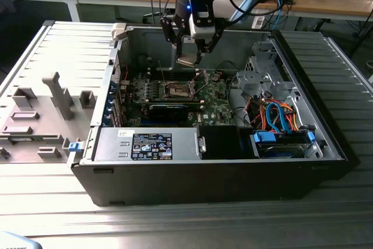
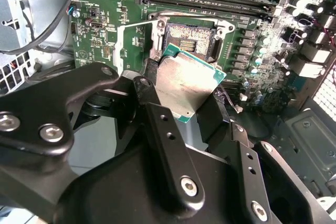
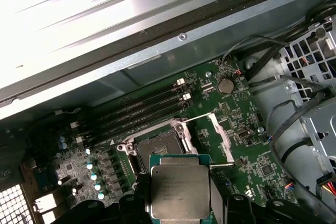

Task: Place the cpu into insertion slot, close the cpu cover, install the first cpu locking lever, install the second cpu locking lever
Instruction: 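Place the cpu into insertion slot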

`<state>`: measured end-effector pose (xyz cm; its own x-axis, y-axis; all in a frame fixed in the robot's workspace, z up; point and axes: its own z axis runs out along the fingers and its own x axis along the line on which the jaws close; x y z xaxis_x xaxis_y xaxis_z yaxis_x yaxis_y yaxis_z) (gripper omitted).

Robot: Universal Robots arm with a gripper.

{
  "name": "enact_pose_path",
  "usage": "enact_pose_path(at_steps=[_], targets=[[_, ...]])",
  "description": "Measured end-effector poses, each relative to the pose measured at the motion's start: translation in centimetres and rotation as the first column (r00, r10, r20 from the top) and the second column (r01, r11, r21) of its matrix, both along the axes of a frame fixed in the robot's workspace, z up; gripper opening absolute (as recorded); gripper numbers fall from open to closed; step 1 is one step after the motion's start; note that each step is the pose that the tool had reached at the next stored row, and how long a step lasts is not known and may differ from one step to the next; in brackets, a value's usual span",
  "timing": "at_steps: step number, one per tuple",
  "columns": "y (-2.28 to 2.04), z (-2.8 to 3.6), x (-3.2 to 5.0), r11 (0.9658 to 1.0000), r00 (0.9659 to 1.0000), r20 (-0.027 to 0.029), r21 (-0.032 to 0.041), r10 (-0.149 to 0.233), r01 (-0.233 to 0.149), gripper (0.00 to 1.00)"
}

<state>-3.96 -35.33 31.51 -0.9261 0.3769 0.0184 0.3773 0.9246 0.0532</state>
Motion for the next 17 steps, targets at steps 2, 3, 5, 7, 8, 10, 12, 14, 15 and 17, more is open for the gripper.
enact_pose_path(at_steps=[2,3,5,7,8,10,12,14,15,17], targets=[[0.00,-0.02,0.00,1.0000,1.0000,0.0000,0.0000,-0.005,0.005,0.54],[0.00,-0.02,0.00,1.0000,1.0000,0.0000,0.0000,-0.007,0.007,0.54],[0.00,-0.04,0.00,0.9999,0.9999,0.0000,0.0000,-0.011,0.011,0.54],[0.00,-0.05,0.00,0.9999,0.9999,0.0000,0.0000,-0.015,0.015,0.54],[0.00,-0.06,0.00,0.9999,0.9999,0.0000,0.0000,-0.017,0.017,0.54],[0.00,-0.07,0.00,0.9998,0.9998,0.0000,0.0000,-0.022,0.022,0.54],[0.00,-0.09,0.00,0.9996,0.9996,0.0000,0.0000,-0.027,0.027,0.54],[0.00,-0.11,0.00,0.9995,0.9995,0.0000,0.0000,-0.032,0.032,0.54],[0.00,-0.12,0.00,0.9994,0.9994,0.0000,0.0000,-0.035,0.035,0.54],[0.00,-0.13,0.00,0.9993,0.9993,0.0000,0.0000,-0.039,0.039,0.54]])
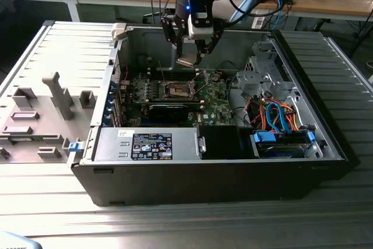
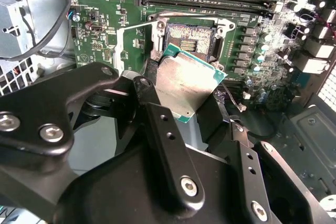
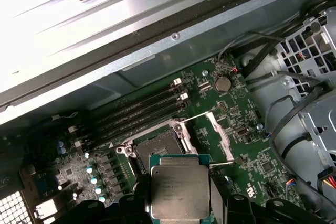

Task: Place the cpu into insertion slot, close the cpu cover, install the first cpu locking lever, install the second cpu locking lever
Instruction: 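Place the cpu into insertion slot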

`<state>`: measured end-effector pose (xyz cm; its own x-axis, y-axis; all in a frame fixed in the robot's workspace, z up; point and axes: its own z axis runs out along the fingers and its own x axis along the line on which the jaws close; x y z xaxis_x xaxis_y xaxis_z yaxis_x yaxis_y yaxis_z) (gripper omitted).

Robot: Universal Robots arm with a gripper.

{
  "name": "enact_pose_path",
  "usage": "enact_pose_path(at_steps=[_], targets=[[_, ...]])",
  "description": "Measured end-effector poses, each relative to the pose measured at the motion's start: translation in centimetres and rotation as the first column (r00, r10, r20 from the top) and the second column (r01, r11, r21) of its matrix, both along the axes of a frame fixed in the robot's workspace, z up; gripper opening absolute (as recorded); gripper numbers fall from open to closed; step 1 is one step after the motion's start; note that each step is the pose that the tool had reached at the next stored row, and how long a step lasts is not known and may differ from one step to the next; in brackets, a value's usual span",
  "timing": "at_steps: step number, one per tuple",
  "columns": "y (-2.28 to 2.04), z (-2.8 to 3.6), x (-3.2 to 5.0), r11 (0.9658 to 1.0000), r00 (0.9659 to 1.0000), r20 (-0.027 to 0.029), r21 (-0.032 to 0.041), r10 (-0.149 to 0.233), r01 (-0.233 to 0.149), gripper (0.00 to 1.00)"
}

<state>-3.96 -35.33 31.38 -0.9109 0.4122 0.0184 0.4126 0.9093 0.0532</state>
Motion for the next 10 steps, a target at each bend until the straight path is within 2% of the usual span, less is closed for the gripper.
enact_pose_path(at_steps=[10], targets=[[0.00,-0.07,0.00,0.9998,0.9998,-0.0001,0.0000,-0.018,0.018,0.54]])
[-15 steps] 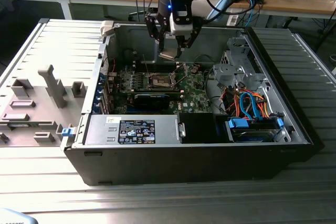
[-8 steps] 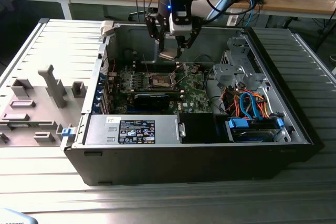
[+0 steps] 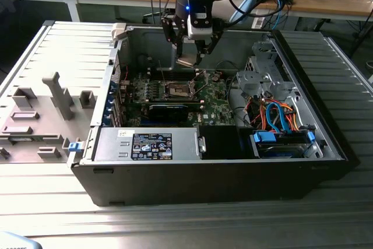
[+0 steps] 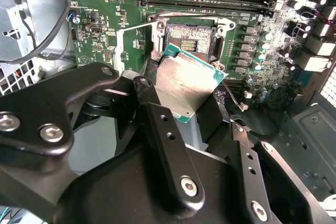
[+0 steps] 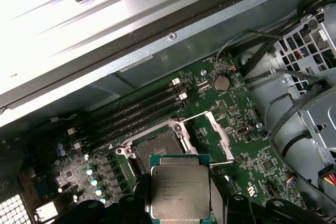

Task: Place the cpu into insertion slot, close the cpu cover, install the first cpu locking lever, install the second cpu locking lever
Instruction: 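Place the cpu into insertion slot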

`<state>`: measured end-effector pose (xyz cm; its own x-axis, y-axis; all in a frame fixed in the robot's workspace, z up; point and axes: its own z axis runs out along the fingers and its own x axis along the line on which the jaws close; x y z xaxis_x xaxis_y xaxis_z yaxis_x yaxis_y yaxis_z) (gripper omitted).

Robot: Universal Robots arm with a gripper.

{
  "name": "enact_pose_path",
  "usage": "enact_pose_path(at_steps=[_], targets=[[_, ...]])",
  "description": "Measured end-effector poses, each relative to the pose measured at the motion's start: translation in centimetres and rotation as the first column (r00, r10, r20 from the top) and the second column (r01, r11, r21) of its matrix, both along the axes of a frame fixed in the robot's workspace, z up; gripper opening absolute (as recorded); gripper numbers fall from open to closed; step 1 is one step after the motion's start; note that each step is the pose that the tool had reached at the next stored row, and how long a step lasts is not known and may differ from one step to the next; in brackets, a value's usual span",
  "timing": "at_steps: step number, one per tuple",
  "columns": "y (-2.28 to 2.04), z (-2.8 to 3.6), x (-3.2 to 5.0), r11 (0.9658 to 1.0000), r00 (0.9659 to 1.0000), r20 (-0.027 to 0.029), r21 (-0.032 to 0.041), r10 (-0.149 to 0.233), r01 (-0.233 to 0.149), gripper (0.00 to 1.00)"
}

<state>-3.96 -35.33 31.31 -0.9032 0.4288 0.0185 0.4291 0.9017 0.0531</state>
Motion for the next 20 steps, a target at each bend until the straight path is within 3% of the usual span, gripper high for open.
enact_pose_path(at_steps=[20], targets=[[0.00,-0.11,0.00,0.9995,0.9995,0.0000,0.0000,-0.031,0.031,0.54]])
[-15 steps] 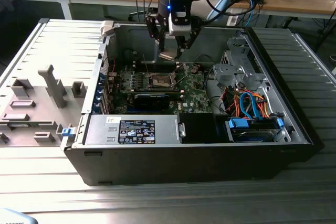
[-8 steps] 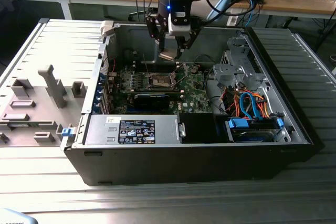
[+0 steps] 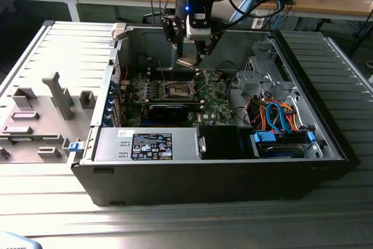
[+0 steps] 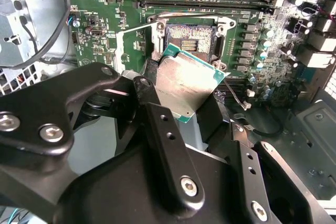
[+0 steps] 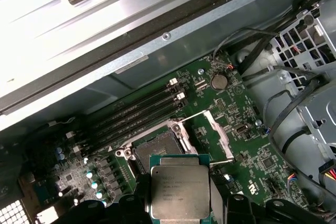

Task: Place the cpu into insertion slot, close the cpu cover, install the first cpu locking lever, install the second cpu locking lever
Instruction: 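Place the cpu into insertion slot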

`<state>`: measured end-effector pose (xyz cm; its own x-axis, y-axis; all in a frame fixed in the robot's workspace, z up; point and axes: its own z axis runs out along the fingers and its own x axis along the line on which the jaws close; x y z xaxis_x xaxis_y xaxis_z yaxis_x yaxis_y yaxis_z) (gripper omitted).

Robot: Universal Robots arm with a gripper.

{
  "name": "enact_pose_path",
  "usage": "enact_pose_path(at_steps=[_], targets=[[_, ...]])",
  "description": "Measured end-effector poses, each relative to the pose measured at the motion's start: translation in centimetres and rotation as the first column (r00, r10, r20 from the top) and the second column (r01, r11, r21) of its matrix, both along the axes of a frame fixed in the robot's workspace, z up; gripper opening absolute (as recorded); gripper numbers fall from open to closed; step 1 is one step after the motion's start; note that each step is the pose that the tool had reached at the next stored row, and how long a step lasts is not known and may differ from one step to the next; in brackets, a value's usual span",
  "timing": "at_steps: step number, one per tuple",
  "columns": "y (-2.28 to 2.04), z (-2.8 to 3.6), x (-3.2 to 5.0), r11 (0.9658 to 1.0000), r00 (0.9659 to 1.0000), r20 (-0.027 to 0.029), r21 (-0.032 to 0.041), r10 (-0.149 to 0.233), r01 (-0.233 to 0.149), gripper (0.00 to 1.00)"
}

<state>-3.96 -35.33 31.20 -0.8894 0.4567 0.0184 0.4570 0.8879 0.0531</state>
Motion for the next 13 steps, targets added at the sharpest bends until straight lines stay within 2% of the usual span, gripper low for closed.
enact_pose_path(at_steps=[13], targets=[[0.00,-0.06,0.00,0.9998,0.9998,0.0000,0.0000,-0.020,0.020,0.54]])
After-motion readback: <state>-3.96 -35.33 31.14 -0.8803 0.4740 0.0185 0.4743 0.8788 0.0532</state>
